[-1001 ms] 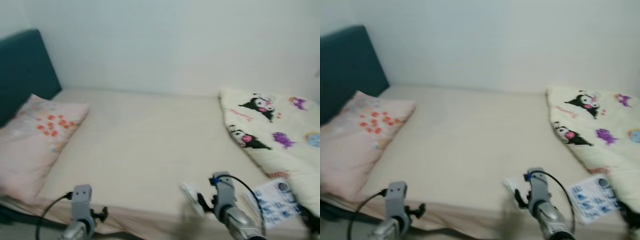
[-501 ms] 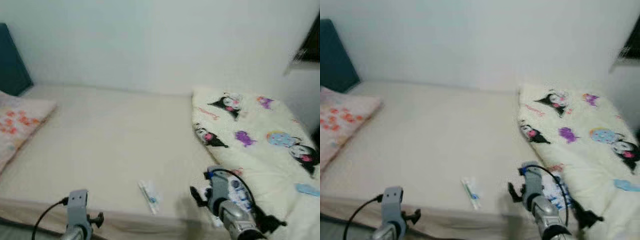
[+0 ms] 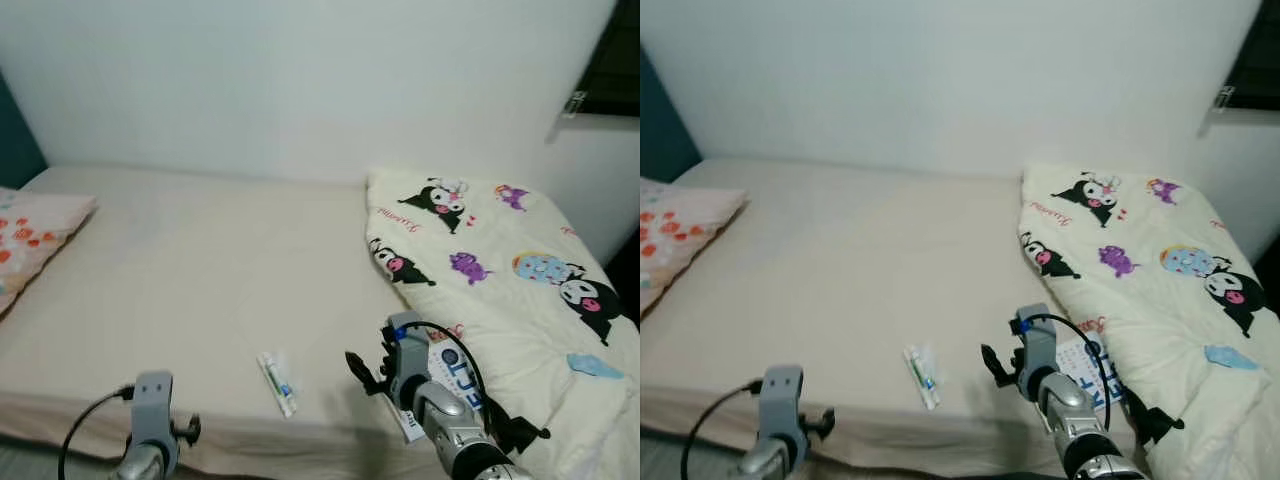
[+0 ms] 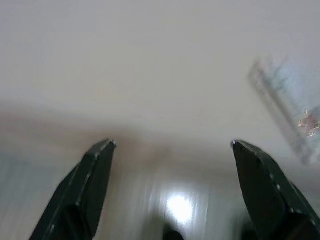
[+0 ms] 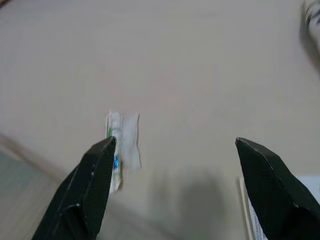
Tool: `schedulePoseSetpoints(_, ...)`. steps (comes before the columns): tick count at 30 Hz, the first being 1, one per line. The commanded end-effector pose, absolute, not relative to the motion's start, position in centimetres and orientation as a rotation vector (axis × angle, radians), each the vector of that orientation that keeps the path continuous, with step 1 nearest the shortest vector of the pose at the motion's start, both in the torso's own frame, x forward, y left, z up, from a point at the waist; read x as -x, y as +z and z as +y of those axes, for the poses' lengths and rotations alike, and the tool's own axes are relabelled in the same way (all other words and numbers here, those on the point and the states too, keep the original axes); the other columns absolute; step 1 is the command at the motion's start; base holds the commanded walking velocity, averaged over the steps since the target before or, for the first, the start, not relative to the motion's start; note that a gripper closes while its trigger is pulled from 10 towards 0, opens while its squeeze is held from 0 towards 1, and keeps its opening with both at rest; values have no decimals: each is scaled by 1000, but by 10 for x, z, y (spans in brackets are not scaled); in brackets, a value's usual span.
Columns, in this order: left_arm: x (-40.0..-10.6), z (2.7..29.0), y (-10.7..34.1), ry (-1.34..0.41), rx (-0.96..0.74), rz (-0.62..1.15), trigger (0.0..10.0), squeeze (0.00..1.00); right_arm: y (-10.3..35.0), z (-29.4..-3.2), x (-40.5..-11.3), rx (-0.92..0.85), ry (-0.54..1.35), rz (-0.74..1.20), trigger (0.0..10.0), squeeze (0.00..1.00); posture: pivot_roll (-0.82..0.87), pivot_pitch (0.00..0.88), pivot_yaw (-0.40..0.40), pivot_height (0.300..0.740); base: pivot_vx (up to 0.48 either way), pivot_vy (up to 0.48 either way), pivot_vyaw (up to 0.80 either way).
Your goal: Clean up the room
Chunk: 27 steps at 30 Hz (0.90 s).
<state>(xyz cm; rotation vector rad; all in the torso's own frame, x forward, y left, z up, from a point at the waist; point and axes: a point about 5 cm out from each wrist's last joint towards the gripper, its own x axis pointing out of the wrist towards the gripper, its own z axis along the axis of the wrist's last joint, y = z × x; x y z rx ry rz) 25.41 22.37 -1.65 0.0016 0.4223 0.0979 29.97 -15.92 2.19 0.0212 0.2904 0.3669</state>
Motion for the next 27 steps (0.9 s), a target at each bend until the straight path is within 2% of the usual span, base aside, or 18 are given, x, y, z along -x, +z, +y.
schedulePoseSetpoints(1,-257,220,-5,30,-21,307,10000,0,28,-172,-296,-8,335,225,10000,0,-108,72,-52,648,0,0,0)
schedulePoseSetpoints(5,-238,205,43,-77,-31,36,10000,0,51,-189,-273,-1,339,64,10000,0,-117,104,-60,648,0,0,0)
schedulePoseSetpoints(10,-222,204,83,-70,-30,-77,10000,0,62,-195,-247,30,332,22,10000,0,-109,119,-67,648,0,0,0)
schedulePoseSetpoints(16,-218,204,95,-66,-18,-113,10000,0,67,-197,-237,35,331,12,10000,0,-110,125,-61,648,0,0,0)
schedulePoseSetpoints(22,-214,188,89,-123,-7,-69,10000,0,71,-199,-237,47,327,36,10000,0,-112,127,-55,648,0,0,0)
schedulePoseSetpoints(25,-219,184,89,-123,3,-50,10000,0,75,-198,-243,45,325,36,10000,0,-108,123,-57,648,0,0,0)
schedulePoseSetpoints(27,-233,188,84,-50,-20,-5,10000,0,82,-193,-251,42,333,26,10000,0,-109,120,-61,648,0,0,0)
